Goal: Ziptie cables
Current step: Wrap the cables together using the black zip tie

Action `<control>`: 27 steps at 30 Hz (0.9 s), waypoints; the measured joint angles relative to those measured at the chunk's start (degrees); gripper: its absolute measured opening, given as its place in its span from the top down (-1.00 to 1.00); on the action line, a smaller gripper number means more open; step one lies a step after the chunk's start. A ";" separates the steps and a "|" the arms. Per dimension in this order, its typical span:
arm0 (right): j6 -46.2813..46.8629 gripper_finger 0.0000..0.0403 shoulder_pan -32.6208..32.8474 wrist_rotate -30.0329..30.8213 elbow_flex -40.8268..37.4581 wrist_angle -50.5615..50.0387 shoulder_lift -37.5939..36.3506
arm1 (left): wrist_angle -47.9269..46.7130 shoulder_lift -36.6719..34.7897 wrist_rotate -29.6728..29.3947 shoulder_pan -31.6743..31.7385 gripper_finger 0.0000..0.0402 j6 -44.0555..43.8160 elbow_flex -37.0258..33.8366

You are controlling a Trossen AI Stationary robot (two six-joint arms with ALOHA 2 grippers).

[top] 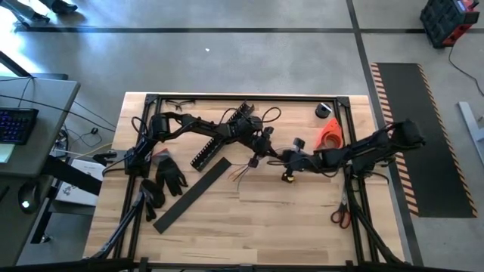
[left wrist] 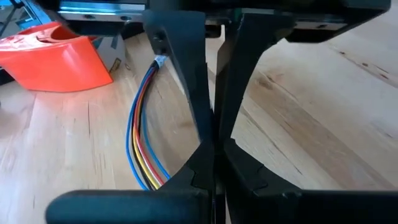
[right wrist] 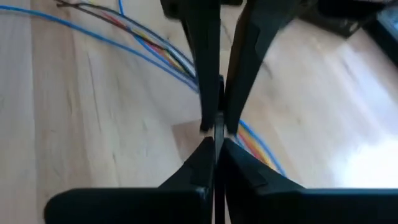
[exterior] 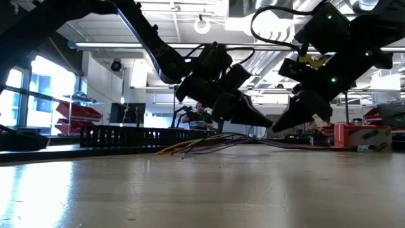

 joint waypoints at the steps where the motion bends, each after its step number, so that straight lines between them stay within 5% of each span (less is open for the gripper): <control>1: 1.27 0.99 0.50 0.14 0.00 -1.17 -0.04 | -0.15 0.00 0.16 0.13 1.00 0.03 0.00; 17: 36.16 1.00 13.15 2.87 0.30 -26.05 -0.22 | -0.30 0.00 -0.34 1.19 1.00 1.39 0.00; 23: 35.28 0.93 5.82 -6.12 4.47 -37.23 -2.27 | -0.44 0.00 -0.36 1.19 1.00 1.44 0.00; 27: 28.62 0.59 0.44 -10.36 5.36 -36.08 -4.69 | -0.55 0.00 -0.45 1.12 1.00 1.46 0.00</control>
